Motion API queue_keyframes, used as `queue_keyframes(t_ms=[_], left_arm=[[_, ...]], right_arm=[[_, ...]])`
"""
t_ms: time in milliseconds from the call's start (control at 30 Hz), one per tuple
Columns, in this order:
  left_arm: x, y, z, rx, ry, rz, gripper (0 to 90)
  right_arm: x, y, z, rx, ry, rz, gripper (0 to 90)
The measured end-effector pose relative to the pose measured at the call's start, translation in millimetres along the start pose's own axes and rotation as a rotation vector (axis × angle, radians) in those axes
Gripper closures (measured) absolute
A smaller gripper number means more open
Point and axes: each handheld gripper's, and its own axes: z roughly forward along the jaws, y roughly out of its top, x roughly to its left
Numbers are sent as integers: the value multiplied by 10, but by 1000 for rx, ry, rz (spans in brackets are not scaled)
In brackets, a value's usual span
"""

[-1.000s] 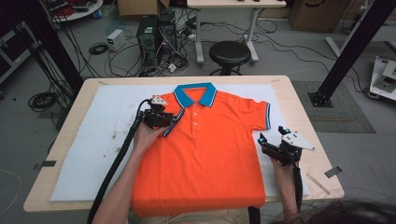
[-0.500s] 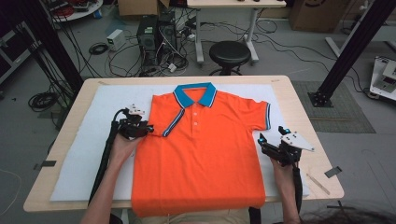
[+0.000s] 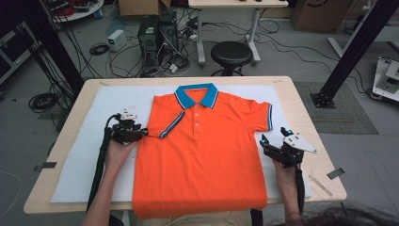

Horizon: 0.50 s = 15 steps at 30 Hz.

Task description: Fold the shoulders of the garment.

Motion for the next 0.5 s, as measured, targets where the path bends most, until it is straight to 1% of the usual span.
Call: queue_keyframes(t_ms=[33,67,100,133,167,233,267,300,367,400,433,467,500], left_arm=[[0,0,0,0,0,0,571],[63,-51,-124,-78,-13,-51,548],[63,-51,-124,-78,-13,-51,524],[98,-111,-232,-132,-15,-65,515],[98,-111,-232,-132,-15,-65,512],[117,-182,-340,-164,-9,-62,496],[116,-275,-441,-215,8,-68,491],[116,-275,-441,-215,8,-68,491],[136,-381,-516,-253,-2,-82,487],[174,-493,-556,-280,-25,-109,474],[174,-493,-556,-280,-25,-109,462],[192,-547,-569,-282,-32,-129,462],[206,-586,-584,-272,-19,-147,452]], right_arm=[[-2,0,1,0,-1,0,219],[-2,1,0,2,-1,2,219],[-2,1,0,2,-1,2,219],[2,1,-1,5,-1,10,219],[2,1,-1,5,-1,10,219],[-1,-1,-2,2,5,10,219],[-4,1,0,2,3,1,218],[-1,1,1,4,3,1,218],[0,2,3,3,-1,-2,218],[0,2,4,3,-5,-5,218],[0,2,4,3,-5,-5,218],[3,2,4,4,-7,-1,219],[-1,3,6,4,-10,-1,219]])
